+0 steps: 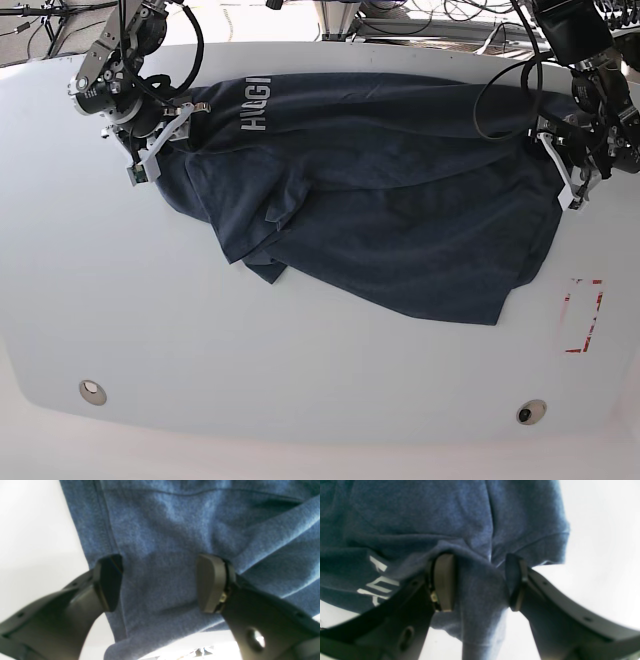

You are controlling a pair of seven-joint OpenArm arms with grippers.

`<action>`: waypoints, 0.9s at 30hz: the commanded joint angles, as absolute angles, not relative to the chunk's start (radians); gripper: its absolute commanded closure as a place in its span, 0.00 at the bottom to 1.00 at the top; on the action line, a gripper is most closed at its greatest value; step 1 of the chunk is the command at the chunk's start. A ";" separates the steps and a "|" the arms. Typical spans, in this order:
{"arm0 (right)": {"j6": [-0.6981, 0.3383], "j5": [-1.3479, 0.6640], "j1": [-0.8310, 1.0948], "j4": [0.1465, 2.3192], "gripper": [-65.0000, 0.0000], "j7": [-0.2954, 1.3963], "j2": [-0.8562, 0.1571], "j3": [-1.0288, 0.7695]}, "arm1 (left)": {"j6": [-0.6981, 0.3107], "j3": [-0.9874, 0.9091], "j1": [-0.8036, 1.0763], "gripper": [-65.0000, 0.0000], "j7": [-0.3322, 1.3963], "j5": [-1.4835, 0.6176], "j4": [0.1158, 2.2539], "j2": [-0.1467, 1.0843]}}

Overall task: Fold the T-shirt properly
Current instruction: 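Hold the shirt edge with both grippers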

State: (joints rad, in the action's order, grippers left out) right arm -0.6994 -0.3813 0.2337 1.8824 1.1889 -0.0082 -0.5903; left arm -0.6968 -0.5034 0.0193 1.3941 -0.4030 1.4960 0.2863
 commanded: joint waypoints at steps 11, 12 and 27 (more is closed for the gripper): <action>-0.698 -0.395 0.226 1.897 0.54 1.173 -0.015 -0.593 | -0.698 -0.464 0.013 0.96 1.396 -0.414 1.517 0.292; -0.698 -0.395 0.226 1.897 0.54 1.173 -0.015 -0.593 | -0.698 -0.464 0.013 0.97 1.396 -0.414 1.518 0.292; -0.698 -0.395 0.225 1.897 0.54 1.173 -0.015 -0.593 | -0.698 -0.464 0.028 0.94 1.396 -0.407 1.767 0.300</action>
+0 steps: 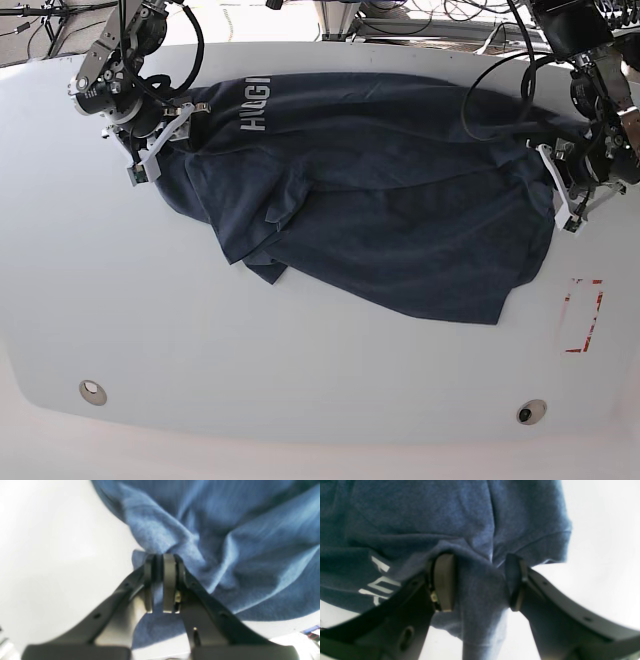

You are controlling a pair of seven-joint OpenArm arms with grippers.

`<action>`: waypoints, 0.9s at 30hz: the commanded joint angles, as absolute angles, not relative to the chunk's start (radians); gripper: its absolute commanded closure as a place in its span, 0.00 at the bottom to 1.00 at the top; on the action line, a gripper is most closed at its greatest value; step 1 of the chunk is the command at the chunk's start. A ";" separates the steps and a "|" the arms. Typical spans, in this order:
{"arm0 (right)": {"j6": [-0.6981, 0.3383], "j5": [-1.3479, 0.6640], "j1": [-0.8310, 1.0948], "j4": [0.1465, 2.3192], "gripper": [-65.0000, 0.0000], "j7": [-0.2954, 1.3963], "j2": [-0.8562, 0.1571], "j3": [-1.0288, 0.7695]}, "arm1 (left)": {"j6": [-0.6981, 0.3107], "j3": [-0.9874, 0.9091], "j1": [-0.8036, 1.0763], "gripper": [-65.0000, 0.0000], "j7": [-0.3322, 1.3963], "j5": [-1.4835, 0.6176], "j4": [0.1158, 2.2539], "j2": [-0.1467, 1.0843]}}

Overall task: Fold the T-shirt properly
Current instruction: 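Hold the shirt edge with both grippers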

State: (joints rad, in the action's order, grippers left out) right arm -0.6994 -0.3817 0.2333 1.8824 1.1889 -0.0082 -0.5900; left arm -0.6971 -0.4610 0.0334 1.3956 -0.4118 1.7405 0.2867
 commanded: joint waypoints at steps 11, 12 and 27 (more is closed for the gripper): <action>-0.698 -0.395 0.225 1.897 0.54 1.173 -0.015 -0.593 | -0.698 -0.467 0.036 1.00 1.396 -0.407 1.771 0.295; -0.698 -0.395 0.225 1.897 0.54 1.173 -0.015 -0.593 | -0.698 -0.467 0.036 1.00 1.396 -0.410 1.776 0.295; -0.698 -0.395 0.223 1.897 0.54 1.173 -0.016 -0.593 | -0.698 -0.469 0.058 1.00 1.396 -0.414 1.966 0.295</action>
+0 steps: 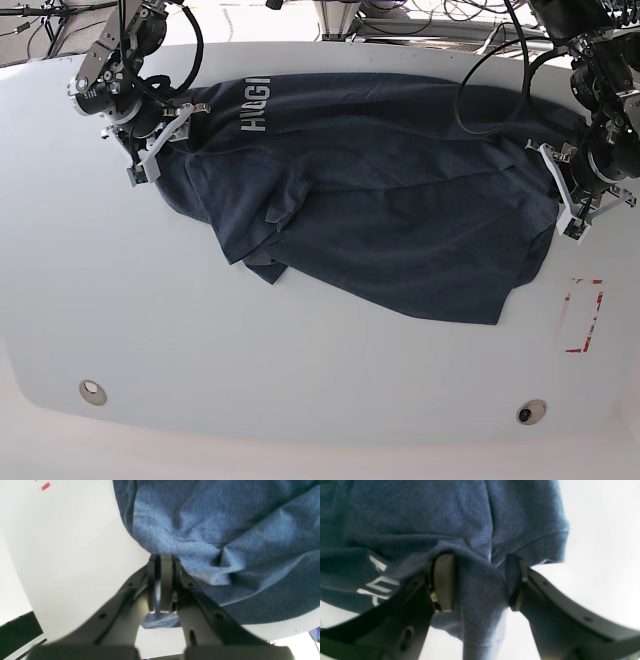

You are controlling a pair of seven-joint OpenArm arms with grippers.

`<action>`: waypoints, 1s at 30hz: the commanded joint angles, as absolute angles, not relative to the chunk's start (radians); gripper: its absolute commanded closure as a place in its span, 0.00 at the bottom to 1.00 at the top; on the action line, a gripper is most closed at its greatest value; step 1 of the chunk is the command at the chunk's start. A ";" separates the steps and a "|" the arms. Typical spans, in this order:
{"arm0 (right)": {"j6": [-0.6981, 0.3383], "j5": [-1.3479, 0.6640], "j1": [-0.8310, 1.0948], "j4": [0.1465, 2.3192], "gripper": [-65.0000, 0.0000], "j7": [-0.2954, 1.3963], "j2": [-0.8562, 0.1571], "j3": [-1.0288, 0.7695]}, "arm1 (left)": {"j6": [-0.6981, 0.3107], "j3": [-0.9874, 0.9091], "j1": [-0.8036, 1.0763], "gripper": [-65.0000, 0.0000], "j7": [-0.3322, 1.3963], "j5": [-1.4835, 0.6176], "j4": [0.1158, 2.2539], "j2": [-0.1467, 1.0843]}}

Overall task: Fold the T-shirt properly
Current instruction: 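Hold the shirt edge with both grippers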

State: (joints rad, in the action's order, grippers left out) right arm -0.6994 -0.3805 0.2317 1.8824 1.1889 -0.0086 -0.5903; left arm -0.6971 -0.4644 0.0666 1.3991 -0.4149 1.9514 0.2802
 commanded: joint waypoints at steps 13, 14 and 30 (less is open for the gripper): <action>-0.698 -0.395 0.213 1.897 0.54 1.173 -0.015 -0.593 | -0.698 -0.464 0.024 0.95 1.396 -0.406 1.860 0.272; -0.698 -0.395 0.213 1.897 0.54 1.173 -0.015 -0.593 | -0.698 -0.466 0.021 0.91 1.396 -0.407 1.847 0.272; -0.698 -0.395 0.213 1.896 0.54 1.173 -0.015 -0.593 | -0.698 -0.529 -0.024 0.64 1.396 -0.409 1.828 0.272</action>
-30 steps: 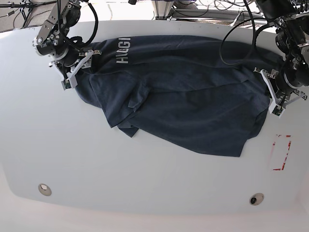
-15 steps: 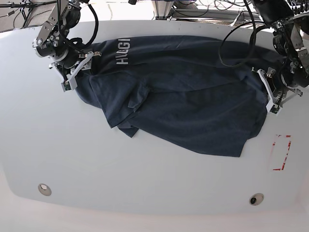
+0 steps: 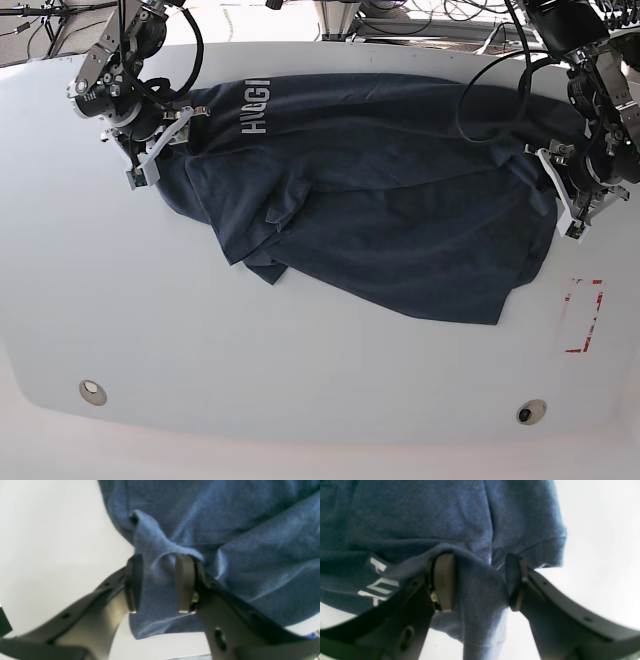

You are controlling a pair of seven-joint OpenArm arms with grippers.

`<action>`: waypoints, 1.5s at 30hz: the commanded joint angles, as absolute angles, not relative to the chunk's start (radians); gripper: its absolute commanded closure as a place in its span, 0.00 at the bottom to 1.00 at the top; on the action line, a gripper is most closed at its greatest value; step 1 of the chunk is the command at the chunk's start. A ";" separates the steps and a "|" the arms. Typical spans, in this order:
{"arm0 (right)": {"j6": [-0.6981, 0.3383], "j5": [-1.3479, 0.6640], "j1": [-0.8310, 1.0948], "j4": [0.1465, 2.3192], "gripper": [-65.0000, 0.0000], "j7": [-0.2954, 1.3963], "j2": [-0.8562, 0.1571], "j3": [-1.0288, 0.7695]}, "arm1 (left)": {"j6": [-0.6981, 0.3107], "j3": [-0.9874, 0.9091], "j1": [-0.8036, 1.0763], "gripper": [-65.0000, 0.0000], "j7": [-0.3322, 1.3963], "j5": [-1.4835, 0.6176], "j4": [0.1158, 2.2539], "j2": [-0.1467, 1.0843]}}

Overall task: Fold the T-shirt properly
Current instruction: 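Hold the shirt edge with both grippers, then pull the left gripper back along the shirt edge, tightening the fabric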

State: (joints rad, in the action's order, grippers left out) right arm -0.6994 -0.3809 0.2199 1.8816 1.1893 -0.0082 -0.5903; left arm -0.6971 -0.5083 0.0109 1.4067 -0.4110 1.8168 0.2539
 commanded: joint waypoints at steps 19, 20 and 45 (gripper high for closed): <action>-0.698 -0.395 0.211 1.896 0.54 1.173 -0.015 -0.593 | -0.698 -0.572 -0.148 0.47 1.396 -0.410 1.672 0.275; -0.698 -0.395 0.211 1.896 0.54 1.173 -0.015 -0.593 | -0.698 -0.572 -0.151 0.47 1.396 -0.412 1.653 0.275; -0.698 -0.395 0.211 1.896 0.54 1.173 -0.015 -0.593 | -0.698 -0.450 -0.156 0.47 1.385 -0.414 1.517 0.248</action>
